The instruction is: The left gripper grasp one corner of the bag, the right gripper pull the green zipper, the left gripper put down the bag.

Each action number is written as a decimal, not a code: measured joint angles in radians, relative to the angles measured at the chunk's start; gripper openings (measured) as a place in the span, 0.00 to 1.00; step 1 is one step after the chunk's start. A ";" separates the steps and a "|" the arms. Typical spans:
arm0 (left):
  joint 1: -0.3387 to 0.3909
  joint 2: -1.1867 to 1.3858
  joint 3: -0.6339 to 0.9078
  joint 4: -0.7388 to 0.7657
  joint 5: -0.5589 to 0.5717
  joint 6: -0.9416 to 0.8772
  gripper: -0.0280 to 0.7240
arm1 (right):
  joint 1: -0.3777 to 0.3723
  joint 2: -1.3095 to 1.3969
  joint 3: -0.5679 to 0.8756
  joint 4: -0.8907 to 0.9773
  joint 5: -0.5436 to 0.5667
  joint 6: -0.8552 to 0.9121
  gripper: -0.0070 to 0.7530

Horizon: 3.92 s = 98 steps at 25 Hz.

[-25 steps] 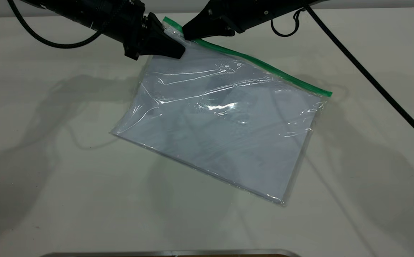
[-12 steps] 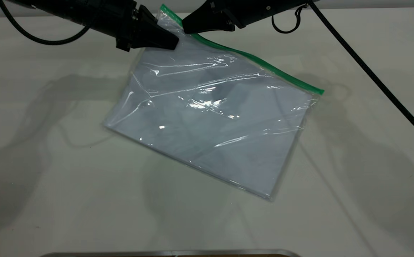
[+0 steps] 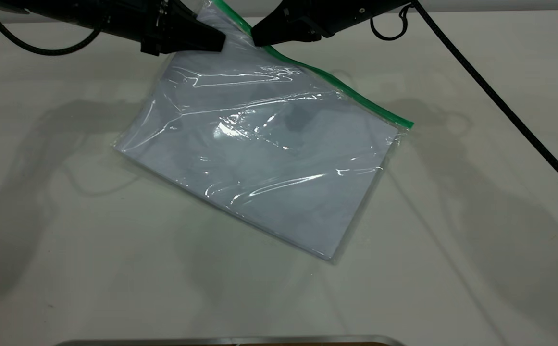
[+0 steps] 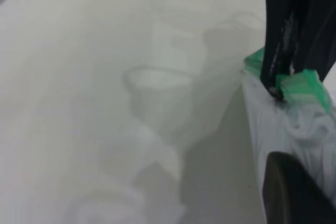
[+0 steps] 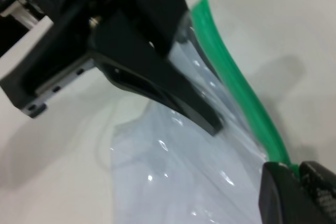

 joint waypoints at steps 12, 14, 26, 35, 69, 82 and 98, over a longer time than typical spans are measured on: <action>0.039 0.003 0.000 -0.004 0.008 0.007 0.10 | -0.037 0.059 0.000 -0.036 -0.108 0.000 0.06; 0.042 0.003 0.000 -0.005 0.012 0.007 0.10 | -0.052 0.061 0.000 -0.043 -0.106 0.000 0.06; 0.056 0.003 0.000 -0.023 0.025 0.012 0.10 | -0.120 0.067 0.001 -0.137 -0.108 0.005 0.07; 0.056 0.003 0.000 -0.023 0.029 0.012 0.10 | -0.181 0.067 0.001 -0.349 -0.056 0.130 0.07; 0.026 0.018 0.000 -0.021 -0.131 -0.412 0.55 | -0.285 -0.261 -0.070 -0.285 0.363 0.372 0.62; 0.099 -0.411 0.000 0.224 -0.060 -0.798 0.77 | -0.283 -0.943 -0.073 -0.745 0.430 0.926 0.61; 0.098 -0.954 0.001 0.847 0.152 -1.515 0.71 | -0.283 -1.713 0.533 -1.105 0.431 1.214 0.61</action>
